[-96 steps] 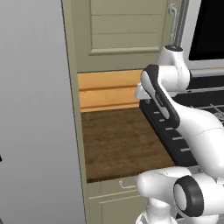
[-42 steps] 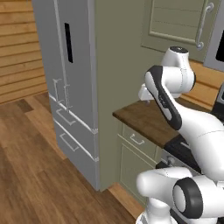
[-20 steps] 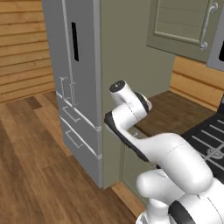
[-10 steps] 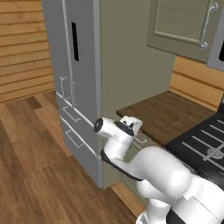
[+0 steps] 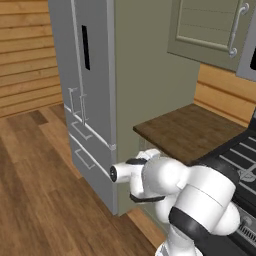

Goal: Take a straw from the drawer in front and place it inside the glass cup on the dining counter.

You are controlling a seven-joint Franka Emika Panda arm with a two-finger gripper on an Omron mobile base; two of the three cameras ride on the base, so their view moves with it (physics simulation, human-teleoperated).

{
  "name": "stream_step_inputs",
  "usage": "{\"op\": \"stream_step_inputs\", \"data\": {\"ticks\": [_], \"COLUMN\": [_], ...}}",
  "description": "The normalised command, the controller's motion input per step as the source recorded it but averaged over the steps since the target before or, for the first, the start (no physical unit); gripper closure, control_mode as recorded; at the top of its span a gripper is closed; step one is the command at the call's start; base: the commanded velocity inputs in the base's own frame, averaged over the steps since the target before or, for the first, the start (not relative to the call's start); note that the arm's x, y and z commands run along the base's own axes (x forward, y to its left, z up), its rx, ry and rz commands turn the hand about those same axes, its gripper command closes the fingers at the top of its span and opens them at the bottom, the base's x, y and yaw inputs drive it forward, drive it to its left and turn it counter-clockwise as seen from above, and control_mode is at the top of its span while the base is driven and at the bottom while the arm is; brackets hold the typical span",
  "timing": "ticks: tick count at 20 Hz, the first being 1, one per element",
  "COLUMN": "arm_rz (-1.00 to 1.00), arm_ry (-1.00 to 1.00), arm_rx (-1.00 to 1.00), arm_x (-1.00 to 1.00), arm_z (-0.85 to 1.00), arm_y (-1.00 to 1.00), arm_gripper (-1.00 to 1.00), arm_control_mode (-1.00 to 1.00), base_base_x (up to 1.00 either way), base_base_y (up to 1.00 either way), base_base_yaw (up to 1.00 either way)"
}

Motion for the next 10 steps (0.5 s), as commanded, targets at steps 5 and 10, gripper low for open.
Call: {"op": "stream_step_inputs", "data": {"ticks": [5, 10], "arm_rz": [-0.10, -0.09], "arm_ry": [-0.11, -0.11], "arm_rx": [-0.17, -0.14], "arm_x": [0.56, 0.51], "arm_z": [-0.30, -0.25], "arm_y": [-0.14, -0.07], "arm_gripper": [-1.00, -1.00], "arm_control_mode": [-1.00, -1.00], "base_base_x": [0.00, 0.00], "base_base_y": [0.00, 0.00], "base_base_yaw": [0.00, 0.00]}}
